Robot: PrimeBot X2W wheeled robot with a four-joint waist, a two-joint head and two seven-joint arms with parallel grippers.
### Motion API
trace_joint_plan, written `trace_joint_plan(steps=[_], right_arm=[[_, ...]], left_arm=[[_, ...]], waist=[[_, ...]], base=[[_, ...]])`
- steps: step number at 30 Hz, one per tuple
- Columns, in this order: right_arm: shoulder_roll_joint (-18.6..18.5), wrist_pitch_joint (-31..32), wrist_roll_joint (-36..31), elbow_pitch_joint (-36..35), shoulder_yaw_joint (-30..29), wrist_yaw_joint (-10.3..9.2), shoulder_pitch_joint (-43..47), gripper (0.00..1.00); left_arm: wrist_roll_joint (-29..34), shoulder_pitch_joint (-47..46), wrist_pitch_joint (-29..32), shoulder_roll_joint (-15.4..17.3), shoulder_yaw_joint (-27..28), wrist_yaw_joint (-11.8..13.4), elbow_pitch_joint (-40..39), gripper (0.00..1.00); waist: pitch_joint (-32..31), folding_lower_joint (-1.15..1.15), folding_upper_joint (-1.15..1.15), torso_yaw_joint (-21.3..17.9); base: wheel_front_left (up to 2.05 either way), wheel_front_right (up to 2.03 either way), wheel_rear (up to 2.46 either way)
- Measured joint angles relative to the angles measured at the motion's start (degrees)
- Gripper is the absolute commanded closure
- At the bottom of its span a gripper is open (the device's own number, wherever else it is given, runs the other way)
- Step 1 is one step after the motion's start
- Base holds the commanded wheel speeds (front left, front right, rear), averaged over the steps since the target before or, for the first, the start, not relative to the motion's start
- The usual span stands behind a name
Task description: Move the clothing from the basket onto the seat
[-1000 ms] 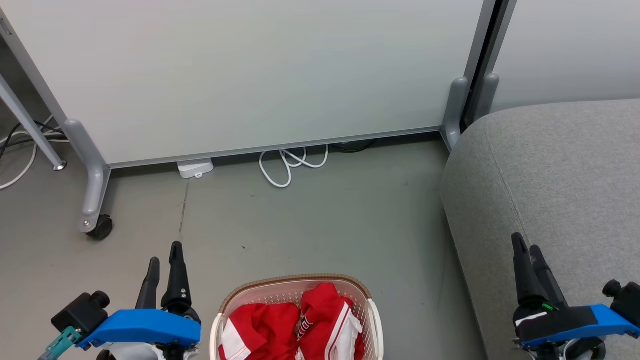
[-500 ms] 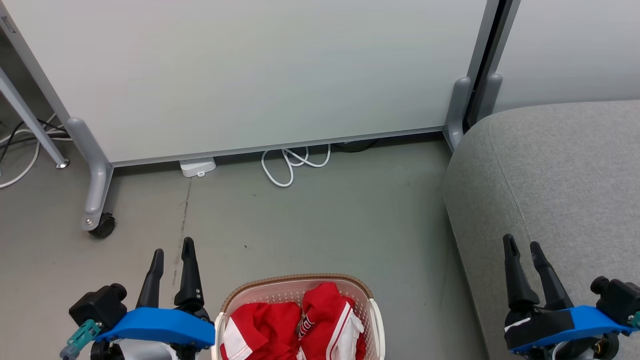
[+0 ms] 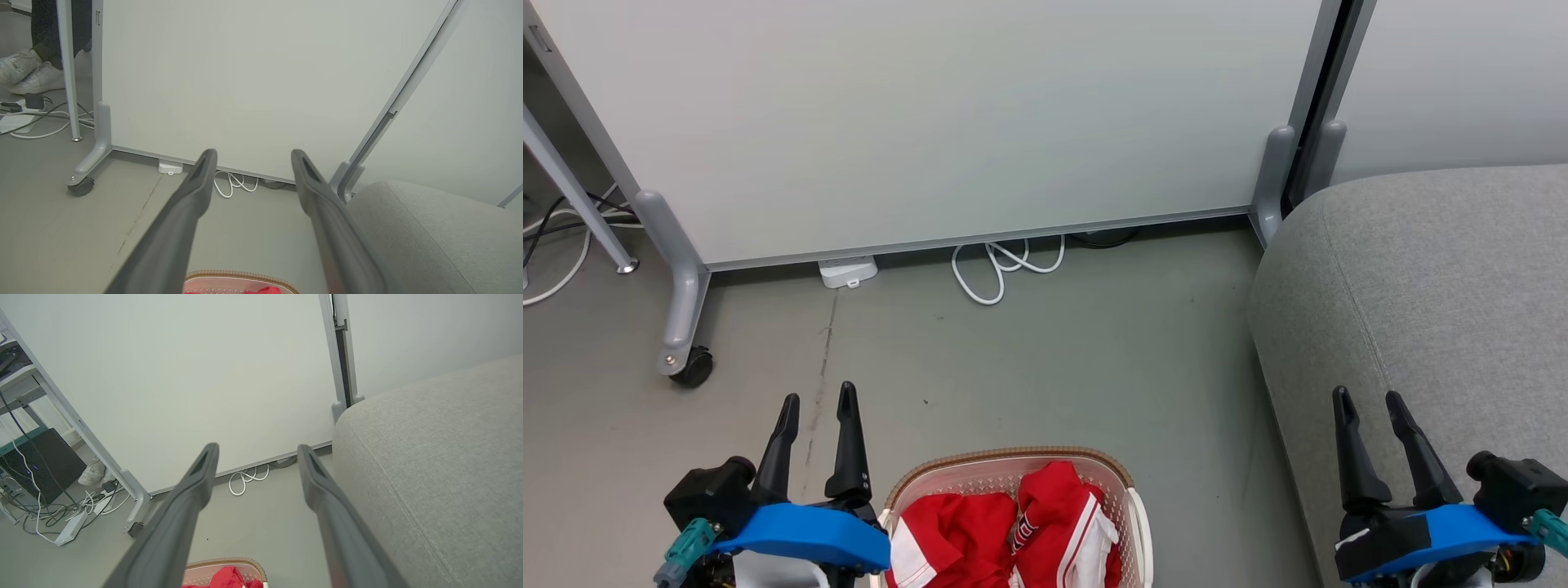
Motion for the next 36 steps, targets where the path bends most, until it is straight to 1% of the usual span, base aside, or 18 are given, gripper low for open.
trace_joint_plan(steps=[7, 14, 27, 36], right_arm=[[0.0, -1.0, -4.2, 0.1, 0.0, 0.01, 0.1, 0.0], [-0.1, -2.0, -7.9, 0.2, 0.1, 0.01, 0.3, 0.0], [-0.1, -3.4, -13.8, 0.5, 0.2, 0.01, 0.7, 0.0], [-0.2, -4.4, -17.7, 0.4, 0.3, 0.02, 0.6, 0.0]], left_arm=[[3.4, 0.0, -0.9, 0.2, -0.6, 0.0, -0.3, 0.0], [4.8, 0.0, -1.9, -0.1, -0.7, -1.1, 0.5, 0.0], [9.0, -0.2, -3.4, -0.9, -0.5, -1.5, 1.1, 0.0], [13.3, -0.3, -4.4, -1.1, -0.5, -1.8, 0.7, 0.0]], waist=[[-0.1, 0.0, 0.0, 0.1], [-0.1, 0.0, 0.0, 0.2], [0.1, 0.0, 0.0, 0.2], [0.3, 0.0, 0.0, 0.2]], base=[[0.0, 0.0, 0.0], [0.0, 0.0, 0.0], [0.0, 0.0, 0.0], [0.0, 0.0, 0.0]])
